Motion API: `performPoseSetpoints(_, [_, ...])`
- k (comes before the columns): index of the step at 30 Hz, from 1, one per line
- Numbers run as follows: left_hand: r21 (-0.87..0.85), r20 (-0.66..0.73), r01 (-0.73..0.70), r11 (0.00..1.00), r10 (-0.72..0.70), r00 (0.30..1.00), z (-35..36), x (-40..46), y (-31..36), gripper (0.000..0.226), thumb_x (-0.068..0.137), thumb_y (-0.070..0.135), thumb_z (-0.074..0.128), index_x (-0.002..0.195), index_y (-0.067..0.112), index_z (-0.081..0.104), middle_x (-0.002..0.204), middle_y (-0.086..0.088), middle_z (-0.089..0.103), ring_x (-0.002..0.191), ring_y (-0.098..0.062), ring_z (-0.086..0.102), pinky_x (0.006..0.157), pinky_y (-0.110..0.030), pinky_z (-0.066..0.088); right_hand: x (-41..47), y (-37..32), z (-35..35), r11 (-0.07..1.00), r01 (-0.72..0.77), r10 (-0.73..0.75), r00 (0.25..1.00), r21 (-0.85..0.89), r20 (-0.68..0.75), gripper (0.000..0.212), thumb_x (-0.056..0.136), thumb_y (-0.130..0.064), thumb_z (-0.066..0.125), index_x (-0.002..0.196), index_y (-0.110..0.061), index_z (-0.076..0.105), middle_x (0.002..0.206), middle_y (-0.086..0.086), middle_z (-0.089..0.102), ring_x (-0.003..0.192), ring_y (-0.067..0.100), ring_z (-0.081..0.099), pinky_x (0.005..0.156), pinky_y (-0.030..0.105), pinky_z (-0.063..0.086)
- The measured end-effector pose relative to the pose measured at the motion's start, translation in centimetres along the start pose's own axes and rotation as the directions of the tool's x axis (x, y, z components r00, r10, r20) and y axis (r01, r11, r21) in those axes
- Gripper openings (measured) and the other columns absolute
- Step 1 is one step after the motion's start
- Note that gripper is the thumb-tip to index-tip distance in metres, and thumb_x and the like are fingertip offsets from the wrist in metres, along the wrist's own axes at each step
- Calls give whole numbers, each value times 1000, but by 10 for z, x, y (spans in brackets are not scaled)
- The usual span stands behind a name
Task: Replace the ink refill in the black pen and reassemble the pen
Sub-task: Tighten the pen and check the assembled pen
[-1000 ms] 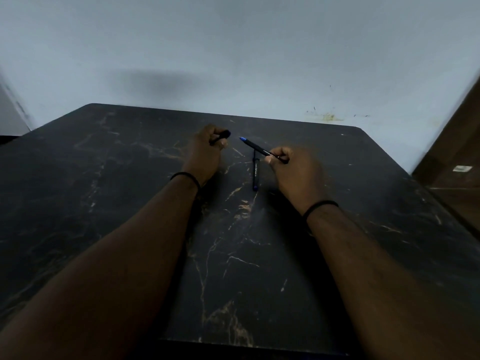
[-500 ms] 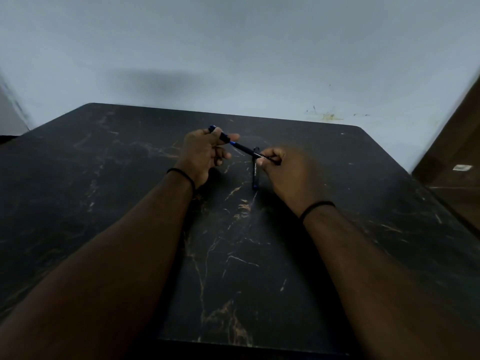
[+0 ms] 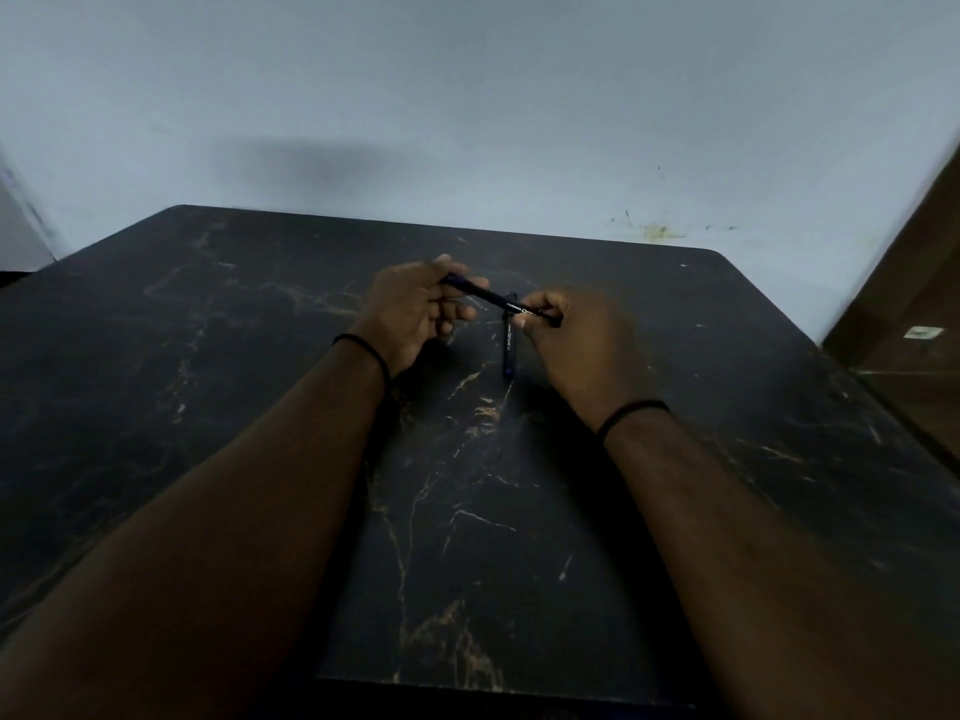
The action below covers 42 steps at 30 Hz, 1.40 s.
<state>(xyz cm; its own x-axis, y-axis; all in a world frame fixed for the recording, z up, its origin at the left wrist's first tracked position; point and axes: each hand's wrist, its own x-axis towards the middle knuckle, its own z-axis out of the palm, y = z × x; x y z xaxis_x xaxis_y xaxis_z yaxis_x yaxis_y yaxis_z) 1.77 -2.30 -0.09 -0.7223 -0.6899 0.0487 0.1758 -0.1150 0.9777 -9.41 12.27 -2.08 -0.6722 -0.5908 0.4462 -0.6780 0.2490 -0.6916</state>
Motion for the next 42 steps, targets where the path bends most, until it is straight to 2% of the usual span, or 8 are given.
performPoseSetpoints(5, [-26, 16, -31, 999, 32, 999, 1, 2, -2, 13, 105, 13, 35, 107, 9, 47, 99, -13, 75, 55, -20, 64, 43, -23, 40, -2, -2, 2, 998, -7, 7, 1000, 62, -12, 6, 86, -29, 71, 91, -28, 74, 82, -7, 72, 78, 13, 66, 76, 38, 55])
performPoseSetpoints(11, [0, 72, -49, 999, 49, 996, -1, 3, -3, 17, 104, 11, 40, 109, 10, 56, 104, -13, 72, 51, -15, 60, 43, -23, 40, -2, -1, 1, 996, -32, 33, 999, 85, -17, 7, 87, -27, 71, 82, -32, 71, 77, -9, 71, 75, 11, 66, 71, 31, 53])
performPoseSetpoints(17, [196, 46, -95, 976, 87, 995, 2, 3, -7, 19, 103, 14, 45, 107, 10, 63, 73, -6, 66, 44, -9, 46, 39, -19, 33, -4, -5, -1, 993, -34, 37, 999, 112, -26, 5, 87, -23, 73, 90, -24, 76, 82, -7, 73, 79, 14, 67, 78, 37, 55])
performPoseSetpoints(22, [157, 59, -107, 982, 99, 993, -1, 6, -10, 24, 104, 12, 40, 104, 10, 64, 57, 4, 57, 41, -7, 40, 36, -17, 31, -6, -9, -3, 991, -58, 62, 998, 123, -32, 3, 86, -24, 73, 86, -25, 76, 78, -6, 73, 75, 15, 68, 76, 38, 56])
performPoseSetpoints(27, [153, 71, -100, 983, 90, 993, -4, 8, -12, 25, 104, 13, 40, 101, 14, 65, 58, 4, 55, 42, -6, 40, 37, -18, 32, -7, -12, -3, 983, -98, 100, 995, 153, -6, 16, 86, -26, 74, 72, -32, 71, 72, -4, 73, 68, 14, 66, 69, 35, 55])
performPoseSetpoints(31, [157, 68, -108, 982, 98, 993, -4, 9, -13, 25, 104, 12, 40, 101, 14, 65, 55, 5, 55, 42, -6, 40, 38, -18, 33, -8, -13, -3, 985, -101, 106, 994, 143, -24, 12, 86, -27, 75, 74, -31, 73, 70, -5, 73, 61, 9, 61, 62, 29, 52])
performPoseSetpoints(36, [165, 94, -100, 981, 86, 992, -2, 6, -10, 26, 105, 12, 38, 103, 14, 64, 58, 2, 54, 45, -7, 41, 42, -20, 34, -9, -13, -3, 981, -113, 118, 993, 160, -25, 28, 85, -24, 76, 60, -35, 67, 68, -2, 73, 59, 9, 61, 65, 34, 56])
performPoseSetpoints(42, [112, 125, -133, 985, 118, 985, -4, 4, -9, 26, 105, 14, 39, 116, 15, 63, 59, 3, 53, 47, -8, 40, 43, -20, 35, -11, -21, -2, 988, -79, 83, 996, 131, -25, 28, 79, -34, 77, 56, -45, 66, 59, -17, 68, 61, 6, 67, 66, 34, 59])
